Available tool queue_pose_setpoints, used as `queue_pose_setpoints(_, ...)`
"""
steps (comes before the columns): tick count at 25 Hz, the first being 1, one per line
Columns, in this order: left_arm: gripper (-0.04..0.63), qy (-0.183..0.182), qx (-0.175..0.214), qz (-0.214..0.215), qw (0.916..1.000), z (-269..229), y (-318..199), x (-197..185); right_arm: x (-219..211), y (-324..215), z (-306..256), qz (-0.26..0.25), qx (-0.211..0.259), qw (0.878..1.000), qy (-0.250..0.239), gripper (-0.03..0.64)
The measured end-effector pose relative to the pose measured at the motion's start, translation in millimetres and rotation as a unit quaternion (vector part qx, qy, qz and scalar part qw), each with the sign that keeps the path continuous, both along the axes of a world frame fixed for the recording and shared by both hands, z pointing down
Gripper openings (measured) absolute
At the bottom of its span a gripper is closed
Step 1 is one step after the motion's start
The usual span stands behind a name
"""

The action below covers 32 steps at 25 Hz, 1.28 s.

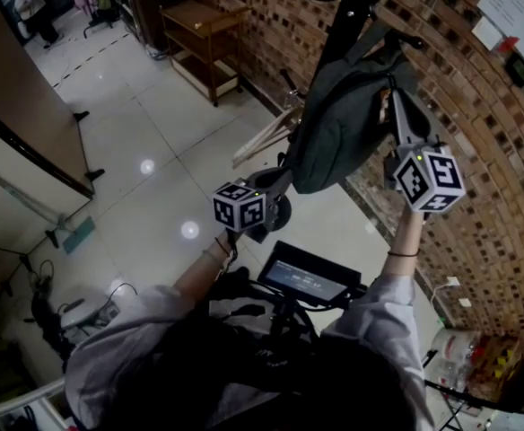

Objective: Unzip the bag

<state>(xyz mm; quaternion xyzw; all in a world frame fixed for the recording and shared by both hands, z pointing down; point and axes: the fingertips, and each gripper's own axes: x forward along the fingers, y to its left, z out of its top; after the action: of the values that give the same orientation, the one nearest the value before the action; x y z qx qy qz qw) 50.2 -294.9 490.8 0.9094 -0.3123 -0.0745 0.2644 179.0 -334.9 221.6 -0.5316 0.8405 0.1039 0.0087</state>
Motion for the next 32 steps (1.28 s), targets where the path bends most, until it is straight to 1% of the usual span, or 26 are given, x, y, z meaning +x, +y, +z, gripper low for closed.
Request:
queue_pose_setpoints(2, 0.009, 0.025, 0.0, -0.008, 0.9997, -11, 1, -4, 2, 4, 2, -0.005, -0.002, 1.0, -0.015, 0.028)
queue_pose_setpoints(3, 0.009, 0.031, 0.004, -0.011, 0.9994, -17, 1, -6, 1, 6, 4, -0.008, -0.004, 1.0, -0.021, 0.029)
queue_pose_setpoints(7, 0.009, 0.022, 0.034, -0.031, 0.9987, -38, -2, -17, -3, 18, 11, -0.016, -0.005, 0.999, -0.027, 0.028)
queue_pose_setpoints(13, 0.009, 0.03, 0.06, -0.056, 0.9961, -66, 1, -31, -8, 41, 36, -0.019, -0.015, 0.999, -0.045, 0.028)
queue_pose_setpoints(15, 0.008, 0.036, 0.062, -0.061, 0.9956, -71, 6, -33, -8, 49, 48, -0.019, -0.019, 0.998, -0.048, 0.009)
queue_pose_setpoints(20, 0.008, 0.028, 0.069, -0.075, 0.9944, -76, 25, -36, -7, 72, 85, -0.017, -0.042, 0.997, -0.066, 0.008)
queue_pose_setpoints(21, 0.009, 0.029, 0.07, -0.078, 0.9941, -77, 29, -38, -8, 78, 93, -0.017, -0.046, 0.996, -0.071, -0.005)
queue_pose_setpoints(25, 0.008, 0.032, 0.066, -0.09, 0.9933, -78, 47, -40, -11, 104, 130, -0.015, -0.074, 0.993, -0.092, -0.007)
queue_pose_setpoints(30, 0.009, 0.017, 0.06, -0.096, 0.9935, -71, 71, -32, -14, 133, 173, -0.021, -0.109, 0.987, -0.114, -0.008)
queue_pose_setpoints(32, 0.009, 0.011, 0.056, -0.096, 0.9937, -67, 83, -31, -15, 145, 184, -0.02, -0.117, 0.986, -0.113, -0.008)
